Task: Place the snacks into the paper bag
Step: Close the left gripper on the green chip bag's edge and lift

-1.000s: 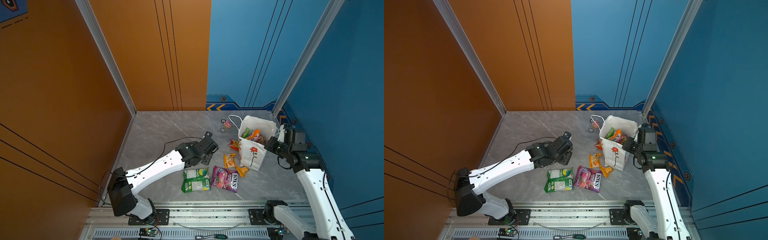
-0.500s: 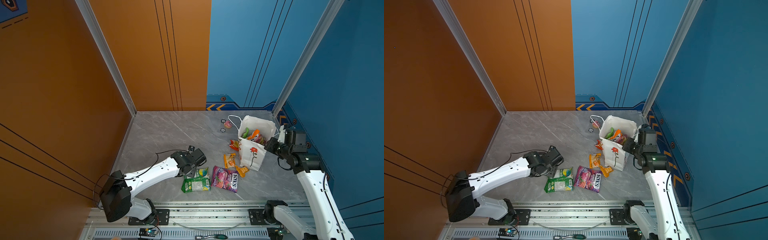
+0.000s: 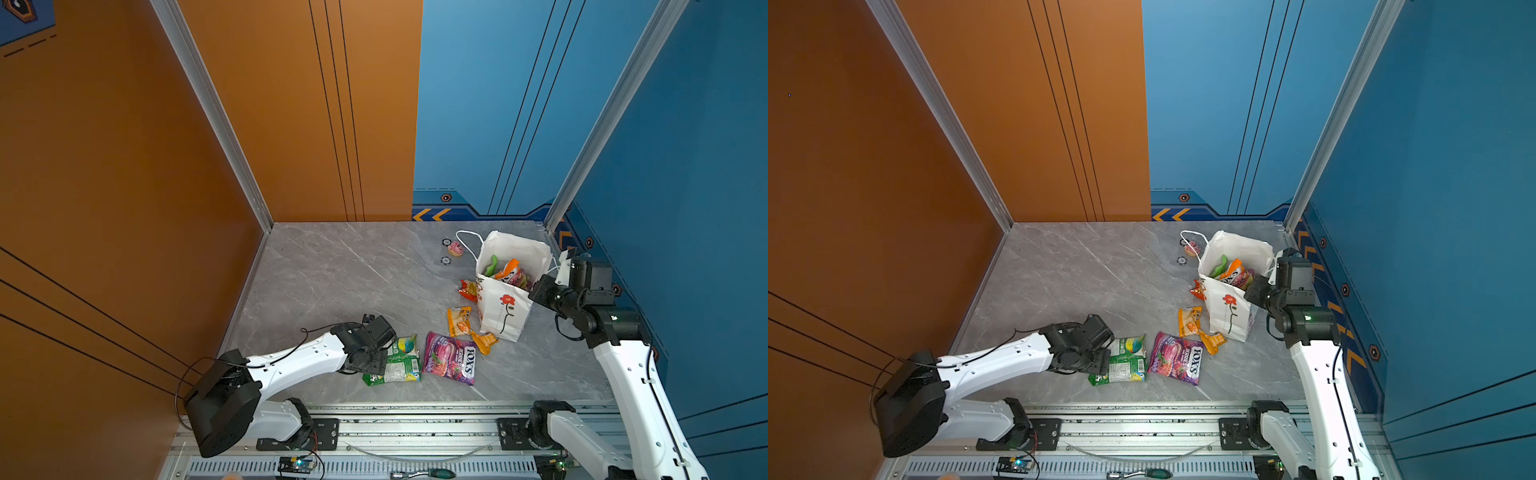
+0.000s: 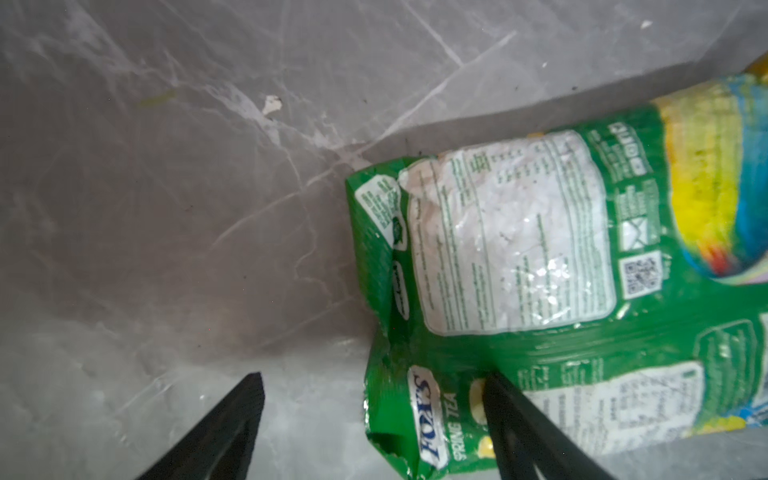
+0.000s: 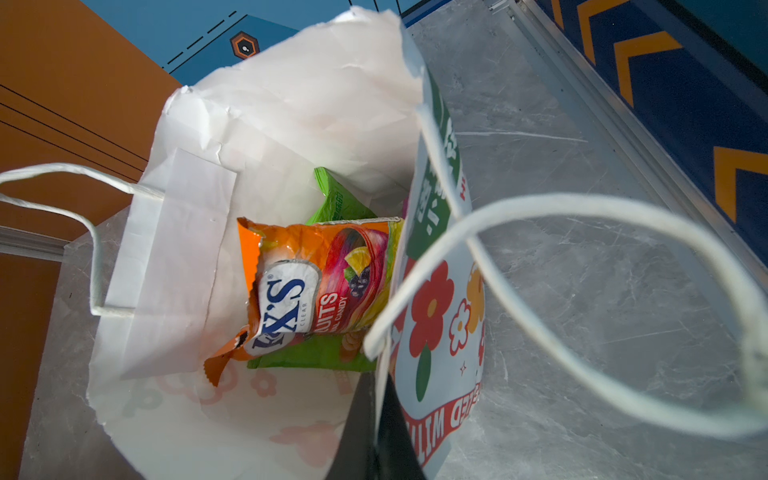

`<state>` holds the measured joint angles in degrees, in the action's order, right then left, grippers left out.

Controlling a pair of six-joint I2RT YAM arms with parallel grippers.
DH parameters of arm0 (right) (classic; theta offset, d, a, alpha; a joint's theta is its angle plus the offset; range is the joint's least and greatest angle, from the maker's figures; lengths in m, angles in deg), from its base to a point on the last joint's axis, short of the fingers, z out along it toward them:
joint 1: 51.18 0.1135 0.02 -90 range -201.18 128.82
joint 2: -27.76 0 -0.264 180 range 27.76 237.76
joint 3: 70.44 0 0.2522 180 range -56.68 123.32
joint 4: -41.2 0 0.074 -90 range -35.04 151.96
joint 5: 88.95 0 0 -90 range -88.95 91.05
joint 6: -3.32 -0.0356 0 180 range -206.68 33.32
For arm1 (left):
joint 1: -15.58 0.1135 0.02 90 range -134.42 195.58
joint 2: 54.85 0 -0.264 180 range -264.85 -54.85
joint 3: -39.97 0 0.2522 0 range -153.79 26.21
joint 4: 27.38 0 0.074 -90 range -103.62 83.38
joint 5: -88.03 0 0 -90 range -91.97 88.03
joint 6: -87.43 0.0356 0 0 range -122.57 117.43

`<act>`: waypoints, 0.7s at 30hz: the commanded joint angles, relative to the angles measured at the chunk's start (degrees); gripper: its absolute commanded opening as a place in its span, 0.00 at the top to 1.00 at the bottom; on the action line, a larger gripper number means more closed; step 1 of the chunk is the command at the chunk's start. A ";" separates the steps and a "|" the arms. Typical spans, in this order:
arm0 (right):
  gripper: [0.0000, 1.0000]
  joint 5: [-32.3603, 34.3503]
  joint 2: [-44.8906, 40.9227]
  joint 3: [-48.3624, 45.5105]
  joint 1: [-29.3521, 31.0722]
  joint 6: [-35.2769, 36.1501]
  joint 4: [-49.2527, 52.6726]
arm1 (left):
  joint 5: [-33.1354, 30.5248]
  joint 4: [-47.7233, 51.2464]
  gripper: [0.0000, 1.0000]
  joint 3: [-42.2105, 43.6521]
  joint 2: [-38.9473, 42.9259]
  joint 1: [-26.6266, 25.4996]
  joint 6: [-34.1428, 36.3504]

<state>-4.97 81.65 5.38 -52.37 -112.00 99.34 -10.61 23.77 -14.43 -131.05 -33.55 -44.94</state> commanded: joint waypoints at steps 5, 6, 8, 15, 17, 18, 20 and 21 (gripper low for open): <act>1.00 -0.97 -0.76 -0.36 0.14 0.88 -2.37 | 9.13 -7.50 0.21 2.01 -8.50 -0.51 -0.09; 1.00 -0.92 -0.80 -0.46 0.22 0.89 -2.46 | 9.17 -7.63 0.23 1.25 -9.83 -1.31 0.03; 1.00 -0.86 -0.89 -0.61 0.22 0.84 -2.37 | 9.19 -7.68 0.31 -0.11 -11.78 -2.52 0.27; 1.00 -0.75 -1.24 -0.84 0.22 0.99 -2.19 | 7.38 -7.59 0.59 -0.76 -14.28 -2.73 0.01; 1.00 -0.79 -1.19 -0.98 0.22 1.03 -2.20 | 6.08 -6.97 0.66 -0.72 -14.40 -2.96 0.01; 1.00 -0.75 -1.22 -0.93 0.22 1.05 -2.20 | 4.96 -6.19 0.68 -0.90 -14.32 -3.21 -0.07; 1.00 -0.75 -1.24 -1.05 0.25 1.06 -2.28 | 2.32 -3.33 0.73 -2.19 -14.90 -4.03 0.04; 1.00 -0.75 -1.24 -1.05 0.26 1.04 -2.36 | 1.00 -1.57 0.75 -3.44 -15.48 -4.54 0.19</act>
<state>-4.97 81.48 4.83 -52.37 -112.00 98.81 -6.79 14.70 -18.95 -142.24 -36.61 -45.27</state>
